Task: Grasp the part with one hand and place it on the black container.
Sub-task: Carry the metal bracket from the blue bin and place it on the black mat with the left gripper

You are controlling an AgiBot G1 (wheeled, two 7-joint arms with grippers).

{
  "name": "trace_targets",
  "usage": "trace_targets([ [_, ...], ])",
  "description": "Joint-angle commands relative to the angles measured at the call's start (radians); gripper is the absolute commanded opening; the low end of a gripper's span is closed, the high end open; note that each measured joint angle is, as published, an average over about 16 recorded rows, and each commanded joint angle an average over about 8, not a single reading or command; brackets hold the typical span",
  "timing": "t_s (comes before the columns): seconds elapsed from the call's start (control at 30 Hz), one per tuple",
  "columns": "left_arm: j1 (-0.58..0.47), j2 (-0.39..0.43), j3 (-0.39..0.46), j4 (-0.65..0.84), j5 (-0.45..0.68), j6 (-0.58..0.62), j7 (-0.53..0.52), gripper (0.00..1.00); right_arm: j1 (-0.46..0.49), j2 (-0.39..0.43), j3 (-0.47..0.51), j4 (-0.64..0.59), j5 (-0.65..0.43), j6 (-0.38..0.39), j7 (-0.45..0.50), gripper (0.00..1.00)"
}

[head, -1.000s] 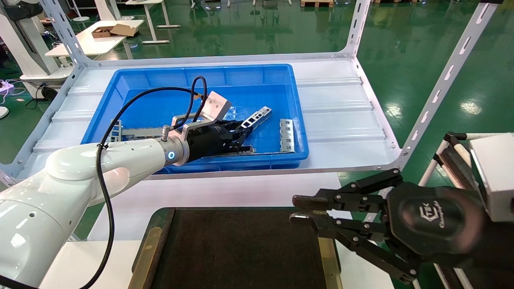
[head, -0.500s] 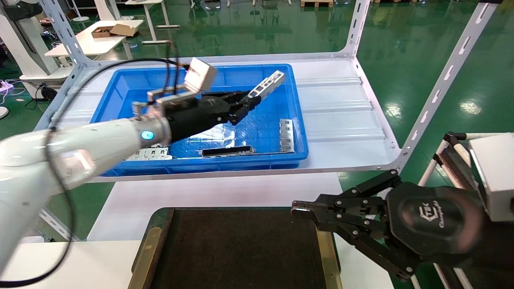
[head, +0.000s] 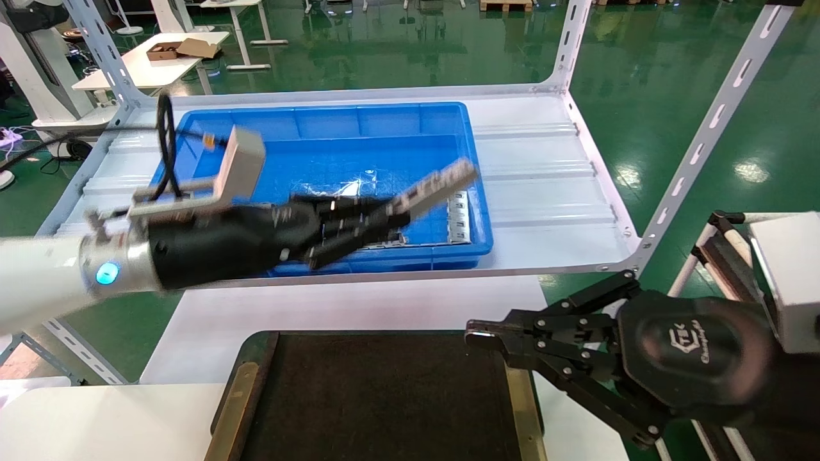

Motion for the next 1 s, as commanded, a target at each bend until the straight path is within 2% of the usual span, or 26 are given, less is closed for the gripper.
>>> trace_targets([
  [0.03, 0.036, -0.034, -0.003, -0.056, -0.016, 0.034, -0.03, 0.0, 0.0, 0.0, 0.0, 0.0, 0.0, 0.0, 0.0, 0.0],
  [0.2, 0.189, -0.107, 0.011, -0.256, -0.041, 0.034, -0.105, 0.0, 0.0, 0.0, 0.0, 0.0, 0.0, 0.0, 0.0, 0.0],
  [0.37, 0.346, -0.147, 0.034, -0.416, -0.028, -0.101, -0.175, 0.0, 0.0, 0.0, 0.0, 0.0, 0.0, 0.0, 0.0, 0.0],
  [0.53, 0.498, -0.149, 0.057, -0.555, 0.007, -0.343, -0.251, 0.0, 0.0, 0.0, 0.0, 0.0, 0.0, 0.0, 0.0, 0.0],
  [0.67, 0.599, -0.116, 0.082, -0.64, 0.054, -0.579, -0.313, 0.0, 0.0, 0.0, 0.0, 0.0, 0.0, 0.0, 0.0, 0.0],
  [0.83, 0.68, -0.035, 0.118, -0.69, 0.115, -0.874, -0.386, 0.0, 0.0, 0.0, 0.0, 0.0, 0.0, 0.0, 0.0, 0.0],
  [1.0, 0.702, 0.073, 0.161, -0.671, 0.151, -1.122, -0.455, 0.0, 0.0, 0.0, 0.0, 0.0, 0.0, 0.0, 0.0, 0.0],
])
